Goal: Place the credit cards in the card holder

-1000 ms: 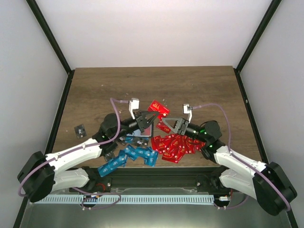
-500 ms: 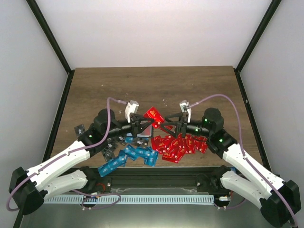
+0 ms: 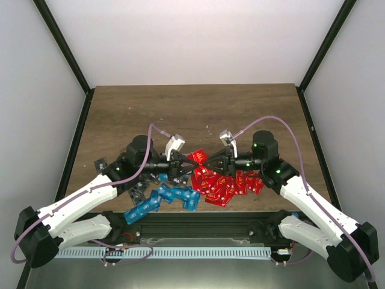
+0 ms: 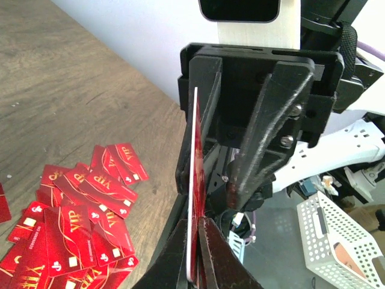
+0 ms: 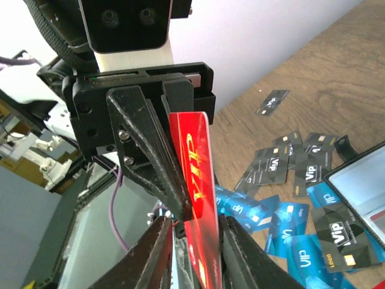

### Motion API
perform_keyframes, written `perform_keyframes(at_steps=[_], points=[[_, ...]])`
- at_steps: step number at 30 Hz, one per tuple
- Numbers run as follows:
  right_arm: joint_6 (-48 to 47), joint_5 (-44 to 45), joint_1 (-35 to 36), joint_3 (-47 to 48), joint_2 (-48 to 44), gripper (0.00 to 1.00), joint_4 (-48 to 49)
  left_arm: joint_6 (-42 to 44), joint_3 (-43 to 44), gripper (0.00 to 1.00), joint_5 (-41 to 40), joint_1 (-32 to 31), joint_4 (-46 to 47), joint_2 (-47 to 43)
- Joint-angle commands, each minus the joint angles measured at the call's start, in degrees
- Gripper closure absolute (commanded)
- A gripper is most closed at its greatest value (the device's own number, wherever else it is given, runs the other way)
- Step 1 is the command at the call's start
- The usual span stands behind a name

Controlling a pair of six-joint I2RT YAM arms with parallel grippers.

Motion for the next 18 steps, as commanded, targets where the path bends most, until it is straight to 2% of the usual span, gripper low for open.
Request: perform_keyframes(at_steps=[1,4,7,10,12,18], points=[[-0.5,-3.7,-0.3,2.1,0.4,0.84,0.1,1.5,1.8,0.95,1.5,0.3,-1.1,0.7],[0.0,-3.3,-0.3,1.6,0.4,0.99,0.9,1.9,1.8,0.95,1.5,0.3,-1.7,1.0],[1.6,-1.8,-0.3,0.6,0.5,0.99,2.3,2.0,1.7,0.90,0.8,0.3,-2.0,1.1],[4.7,2.6,-0.3,-0.2,1.8,0.99,3.0,2.3,2.5,0.59,-8.5,0.4,-6.3,1.0],[6.9,6.1,-0.3,-0.9,3.0,0.99,3.0,2.4,3.6,0.48,-17.0,0.9,-10.9,1.9],[16.5,12.0,-0.3,-3.6,9.5,0.99,7.9,0.9,3.9,0.45,-27.3,5.1,-16.4,6.8]])
